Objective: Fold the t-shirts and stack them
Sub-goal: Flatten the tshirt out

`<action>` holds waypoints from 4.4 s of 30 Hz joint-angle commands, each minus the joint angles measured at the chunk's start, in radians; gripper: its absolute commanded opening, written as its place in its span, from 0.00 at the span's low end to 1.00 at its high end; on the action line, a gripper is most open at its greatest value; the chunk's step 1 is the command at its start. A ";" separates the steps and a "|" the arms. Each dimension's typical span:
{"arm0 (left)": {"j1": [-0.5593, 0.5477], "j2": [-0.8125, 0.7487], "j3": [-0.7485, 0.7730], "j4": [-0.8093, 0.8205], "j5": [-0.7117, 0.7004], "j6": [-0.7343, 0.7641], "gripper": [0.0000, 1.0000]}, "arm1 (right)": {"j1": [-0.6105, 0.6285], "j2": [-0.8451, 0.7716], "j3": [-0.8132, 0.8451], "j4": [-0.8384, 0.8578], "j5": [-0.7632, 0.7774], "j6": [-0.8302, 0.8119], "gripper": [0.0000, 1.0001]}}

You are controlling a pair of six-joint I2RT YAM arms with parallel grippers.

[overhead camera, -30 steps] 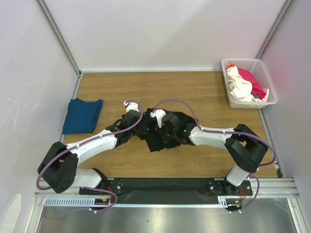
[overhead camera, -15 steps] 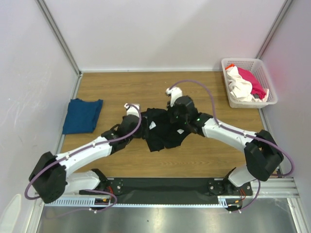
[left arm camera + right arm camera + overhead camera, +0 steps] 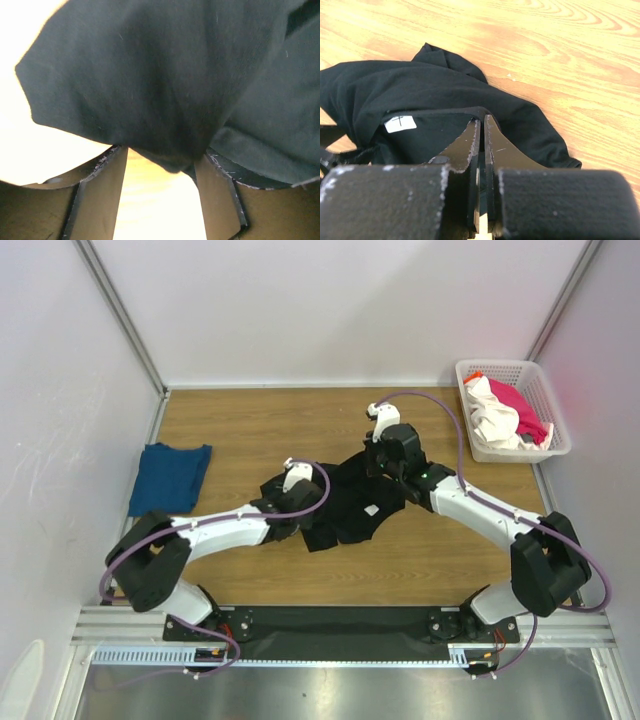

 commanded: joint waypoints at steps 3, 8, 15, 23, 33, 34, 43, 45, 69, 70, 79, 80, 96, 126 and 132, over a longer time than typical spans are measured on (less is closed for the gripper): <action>-0.005 0.031 0.114 -0.065 -0.150 -0.056 0.61 | -0.012 -0.055 0.018 -0.005 0.028 0.012 0.00; -0.004 -0.080 0.054 0.025 -0.078 0.002 0.70 | -0.034 -0.058 0.015 -0.037 0.026 0.018 0.00; 0.039 -0.095 0.042 0.093 -0.072 0.018 0.72 | -0.047 -0.055 0.007 -0.019 0.003 0.033 0.00; 0.054 0.037 0.074 0.129 -0.041 0.010 0.65 | -0.047 -0.056 0.010 -0.028 0.002 0.027 0.00; 0.056 0.044 0.095 0.169 -0.055 0.068 0.12 | -0.050 -0.048 0.030 -0.037 0.005 0.024 0.00; 0.056 0.066 0.098 0.166 -0.065 0.068 0.04 | -0.050 -0.048 0.030 -0.037 0.006 0.024 0.00; 0.091 -0.055 0.189 0.061 -0.114 0.144 0.00 | -0.053 -0.065 0.079 -0.098 0.044 0.010 0.00; 0.091 -0.147 0.218 0.010 -0.134 0.191 0.00 | -0.065 -0.085 0.088 -0.109 0.034 0.009 0.00; 0.053 -0.568 0.483 -0.559 0.189 0.202 0.00 | -0.268 -0.151 0.401 -0.240 0.160 -0.050 0.00; 0.054 -0.571 0.487 -0.565 0.192 0.203 0.00 | -0.269 -0.165 0.423 -0.236 0.164 -0.056 0.00; 0.054 -0.626 0.385 -0.475 0.335 0.230 0.05 | -0.272 -0.176 0.499 -0.264 0.091 -0.090 0.00; 0.054 -0.609 0.390 -0.480 0.289 0.217 0.06 | -0.272 -0.161 0.499 -0.270 0.086 -0.086 0.00; 0.341 -0.079 0.319 -0.075 0.382 0.154 0.11 | -0.272 0.473 0.700 -0.221 0.005 -0.062 0.00; 0.142 0.175 0.514 -0.384 -0.111 0.276 0.84 | -0.303 0.691 0.941 -0.377 -0.061 -0.019 0.02; 0.142 0.170 0.474 -0.320 -0.076 0.236 0.72 | -0.317 0.670 0.970 -0.482 -0.089 -0.011 0.80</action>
